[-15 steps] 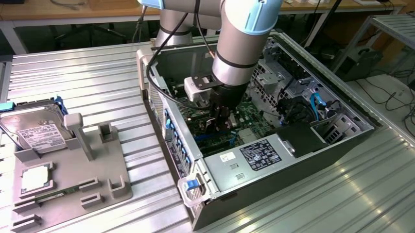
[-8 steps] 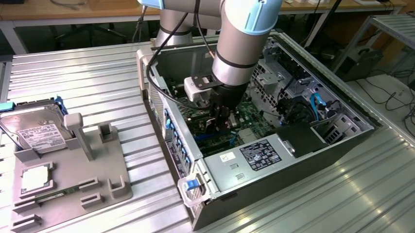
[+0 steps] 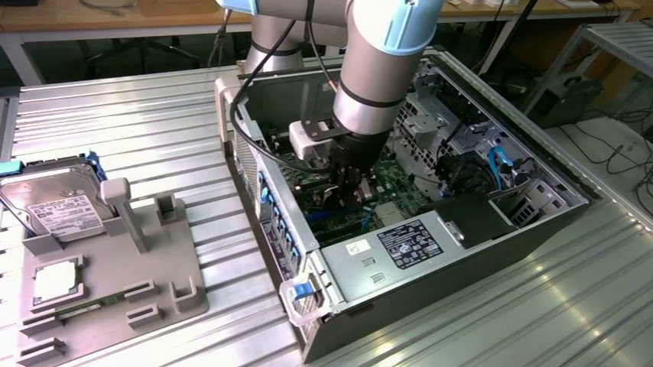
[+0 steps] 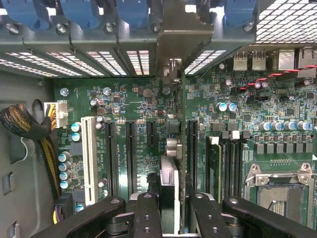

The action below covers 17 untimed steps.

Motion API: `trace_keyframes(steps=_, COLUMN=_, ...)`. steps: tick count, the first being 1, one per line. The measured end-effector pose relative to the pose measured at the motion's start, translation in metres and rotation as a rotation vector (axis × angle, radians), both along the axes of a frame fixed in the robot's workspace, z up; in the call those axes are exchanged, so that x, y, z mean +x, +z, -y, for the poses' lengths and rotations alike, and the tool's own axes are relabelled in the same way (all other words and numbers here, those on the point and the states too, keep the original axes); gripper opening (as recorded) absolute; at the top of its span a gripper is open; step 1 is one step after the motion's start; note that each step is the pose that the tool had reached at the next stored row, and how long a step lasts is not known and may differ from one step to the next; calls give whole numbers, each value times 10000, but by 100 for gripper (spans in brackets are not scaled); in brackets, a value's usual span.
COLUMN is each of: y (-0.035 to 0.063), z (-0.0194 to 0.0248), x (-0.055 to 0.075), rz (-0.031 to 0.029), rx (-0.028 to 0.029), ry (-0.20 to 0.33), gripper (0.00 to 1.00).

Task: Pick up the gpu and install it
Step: 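Insert the gpu into the slot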

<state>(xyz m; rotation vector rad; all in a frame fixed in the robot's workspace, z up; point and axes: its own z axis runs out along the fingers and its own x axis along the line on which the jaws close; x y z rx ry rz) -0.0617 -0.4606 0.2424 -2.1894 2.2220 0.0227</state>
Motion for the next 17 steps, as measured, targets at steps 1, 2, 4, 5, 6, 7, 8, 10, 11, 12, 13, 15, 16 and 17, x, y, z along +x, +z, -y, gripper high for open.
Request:
trace_keyframes(steps=1, y=0, z=0, x=0, rz=0, rx=0, ry=0, gripper=28)
trace_keyframes(steps=2, y=0, z=0, x=0, rz=-1, rx=-1, ry=0, gripper=28)
trace_keyframes(steps=4, y=-1, z=0, x=0, rz=0, rx=1, ry=0, gripper=28)
trace_keyframes(steps=5, y=-1, z=0, x=0, rz=0, rx=1, ry=0, gripper=28)
trace_keyframes(steps=6, y=-1, z=-1, x=0, rz=0, rx=1, ry=0, gripper=28)
trace_keyframes(steps=7, y=-2, z=-2, x=0, rz=1, rx=3, ry=0, gripper=28)
trace_keyframes(steps=8, y=-2, z=-3, x=0, rz=1, rx=3, ry=-1, gripper=28)
trace_keyframes(steps=10, y=-2, z=-2, x=0, rz=1, rx=2, ry=0, gripper=28)
trace_keyframes(steps=11, y=-2, z=-2, x=0, rz=0, rx=1, ry=0, gripper=28)
trace_keyframes(steps=12, y=-1, z=-2, x=0, rz=0, rx=0, ry=0, gripper=28)
trace_keyframes(steps=13, y=-1, z=-2, x=0, rz=-1, rx=-2, ry=0, gripper=28)
trace_keyframes(steps=15, y=-1, z=-2, x=0, rz=-1, rx=-12, ry=0, gripper=28)
trace_keyframes(steps=16, y=-1, z=-3, x=0, rz=0, rx=-21, ry=0, gripper=28)
trace_keyframes(steps=17, y=-1, z=-4, x=0, rz=0, rx=-33, ry=-1, gripper=28)
